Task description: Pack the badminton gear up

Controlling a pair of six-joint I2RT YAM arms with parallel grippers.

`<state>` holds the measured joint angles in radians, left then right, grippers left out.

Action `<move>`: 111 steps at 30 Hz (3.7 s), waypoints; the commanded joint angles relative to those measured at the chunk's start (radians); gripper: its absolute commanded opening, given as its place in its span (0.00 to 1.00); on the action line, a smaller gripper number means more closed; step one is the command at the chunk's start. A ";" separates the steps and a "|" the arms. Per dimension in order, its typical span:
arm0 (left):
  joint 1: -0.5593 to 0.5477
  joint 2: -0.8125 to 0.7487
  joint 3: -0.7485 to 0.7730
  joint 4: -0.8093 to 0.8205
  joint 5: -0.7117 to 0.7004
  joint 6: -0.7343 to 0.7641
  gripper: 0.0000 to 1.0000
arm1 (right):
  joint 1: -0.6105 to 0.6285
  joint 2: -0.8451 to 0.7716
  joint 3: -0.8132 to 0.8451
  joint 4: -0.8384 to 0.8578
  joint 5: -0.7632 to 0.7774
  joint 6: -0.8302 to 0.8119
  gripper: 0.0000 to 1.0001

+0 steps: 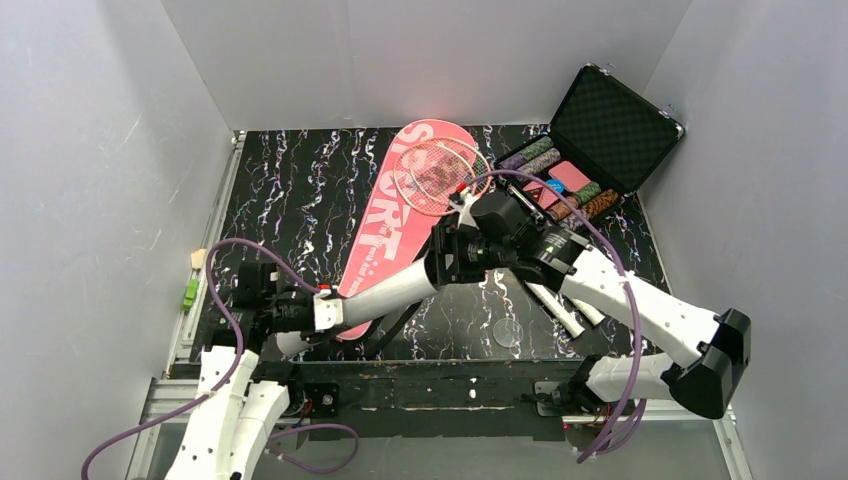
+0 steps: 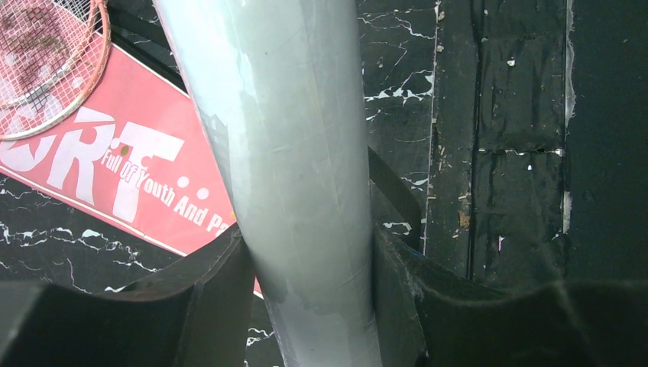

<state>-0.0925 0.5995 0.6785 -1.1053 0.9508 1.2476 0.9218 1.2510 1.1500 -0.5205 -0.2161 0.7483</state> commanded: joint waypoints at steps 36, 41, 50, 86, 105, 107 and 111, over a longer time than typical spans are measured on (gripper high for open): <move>0.004 -0.076 -0.023 -0.035 0.021 0.004 0.00 | -0.007 -0.064 -0.509 -0.077 0.465 0.039 0.63; 0.004 -0.079 -0.024 -0.055 0.019 0.007 0.00 | 0.014 -0.027 -0.503 -0.049 0.483 0.051 0.62; 0.004 -0.101 -0.039 -0.078 0.014 0.040 0.00 | 0.054 0.050 -0.502 -0.034 0.508 0.074 0.49; 0.004 -0.097 -0.068 0.030 0.123 0.070 0.00 | 0.011 -0.448 -0.066 0.037 -0.042 -0.127 0.01; 0.004 -0.101 -0.066 0.026 0.115 0.065 0.00 | 0.011 -0.349 -0.126 0.293 -0.275 -0.059 0.01; 0.004 -0.101 -0.066 0.028 0.116 0.064 0.00 | 0.011 -0.348 -0.135 0.301 -0.283 -0.055 0.01; 0.004 -0.099 -0.068 0.032 0.120 0.064 0.00 | 0.011 -0.347 -0.161 0.334 -0.292 -0.053 0.01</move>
<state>-0.0925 0.5003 0.5983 -1.0912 1.0145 1.3006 0.9352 0.9112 1.0145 -0.2775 -0.4770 0.6922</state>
